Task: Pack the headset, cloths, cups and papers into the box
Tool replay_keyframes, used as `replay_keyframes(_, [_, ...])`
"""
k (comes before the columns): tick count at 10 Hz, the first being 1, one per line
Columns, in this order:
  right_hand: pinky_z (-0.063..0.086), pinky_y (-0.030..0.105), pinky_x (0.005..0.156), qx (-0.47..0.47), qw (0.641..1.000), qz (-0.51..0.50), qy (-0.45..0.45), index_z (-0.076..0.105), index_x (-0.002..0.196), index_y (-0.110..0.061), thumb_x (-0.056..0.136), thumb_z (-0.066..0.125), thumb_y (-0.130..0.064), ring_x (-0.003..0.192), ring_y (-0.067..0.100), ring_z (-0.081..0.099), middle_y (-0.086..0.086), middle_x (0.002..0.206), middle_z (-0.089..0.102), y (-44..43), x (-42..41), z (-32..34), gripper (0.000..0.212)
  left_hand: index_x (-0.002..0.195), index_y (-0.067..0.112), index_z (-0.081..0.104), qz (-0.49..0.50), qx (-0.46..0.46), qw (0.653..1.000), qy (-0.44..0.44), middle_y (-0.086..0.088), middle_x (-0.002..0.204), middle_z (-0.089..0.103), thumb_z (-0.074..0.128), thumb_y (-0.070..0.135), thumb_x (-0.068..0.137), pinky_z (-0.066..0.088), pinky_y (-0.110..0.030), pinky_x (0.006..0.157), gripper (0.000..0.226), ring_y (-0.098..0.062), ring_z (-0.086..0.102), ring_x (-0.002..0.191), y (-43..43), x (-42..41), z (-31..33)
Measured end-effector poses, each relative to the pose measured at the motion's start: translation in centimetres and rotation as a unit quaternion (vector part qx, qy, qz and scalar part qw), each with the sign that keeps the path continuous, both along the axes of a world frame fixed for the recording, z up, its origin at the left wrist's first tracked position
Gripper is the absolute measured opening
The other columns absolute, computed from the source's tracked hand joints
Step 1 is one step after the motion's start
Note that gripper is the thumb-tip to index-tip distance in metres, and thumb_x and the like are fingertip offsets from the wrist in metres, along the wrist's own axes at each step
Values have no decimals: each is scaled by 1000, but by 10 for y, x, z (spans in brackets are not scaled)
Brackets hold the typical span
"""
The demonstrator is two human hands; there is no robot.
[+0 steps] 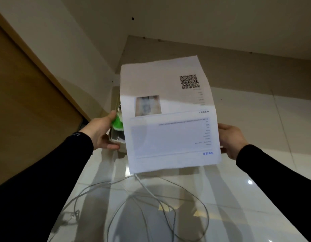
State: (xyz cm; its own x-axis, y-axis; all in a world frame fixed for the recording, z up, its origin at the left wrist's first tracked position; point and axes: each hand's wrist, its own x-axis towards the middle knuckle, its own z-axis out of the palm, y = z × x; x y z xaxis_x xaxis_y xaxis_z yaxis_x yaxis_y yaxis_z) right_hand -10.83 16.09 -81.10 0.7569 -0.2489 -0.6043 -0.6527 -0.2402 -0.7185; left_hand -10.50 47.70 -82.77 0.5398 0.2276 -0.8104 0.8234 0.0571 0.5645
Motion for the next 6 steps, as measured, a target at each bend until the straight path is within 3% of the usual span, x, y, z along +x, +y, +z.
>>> replay_keyframes(1, [44, 19, 34, 24, 997, -77, -17, 63, 116, -8, 86, 59, -11, 48, 18, 59, 9, 74, 66, 1, 26, -14, 30, 112, 11, 55, 72, 5, 996, -60, -10, 107, 58, 49, 40, 93, 59, -36, 51, 35, -29, 63, 73, 0, 15, -5])
replay_keyframes(2, [43, 19, 31, 55, 988, -138, -34, 61, 118, -6, 84, 60, -5, 35, 14, 58, 12, 84, 65, 8, 48, -25, 35, 104, 7, 58, 159, -23, 980, -114, -13, 93, 64, 46, 22, 95, 60, -34, 58, 21, -26, 63, 74, -4, 30, -8])
replay_keyframes(3, [41, 17, 32, 82, 983, -159, -39, 66, 110, -4, 85, 53, -1, 32, 12, 55, 11, 83, 65, 17, 69, -27, 29, 100, 2, 60, 246, -102, 949, -167, -17, 104, 62, 45, 11, 94, 58, -47, 77, 18, -29, 63, 84, -4, 46, -10])
replay_keyframes(4, [52, 28, 46, 98, 982, -157, -38, 69, 97, -8, 84, 44, -2, 65, 27, 66, 15, 97, 71, 21, 81, -26, 29, 121, 2, 56, 263, -143, 939, -168, -16, 118, 60, 48, 10, 92, 57, -51, 82, 31, -33, 64, 89, -5, 54, -11])
replay_keyframes(5, [54, 46, 67, 87, 987, -131, -26, 66, 108, -11, 89, 42, -10, 91, 34, 63, 14, 111, 68, 21, 74, -15, 30, 125, 5, 53, 231, -129, 950, -164, -10, 101, 59, 49, 16, 92, 59, -40, 70, 35, -27, 60, 73, -9, 49, -8])
replay_keyframes(6, [43, 56, 91, 96, 986, -138, 4, 51, 129, -12, 95, 44, -28, 114, 28, 50, 8, 117, 55, 11, 68, 9, 38, 108, 12, 52, 201, -4, 965, -168, -2, 75, 52, 43, 24, 96, 47, -33, 55, 19, -20, 52, 58, -11, 45, 17])
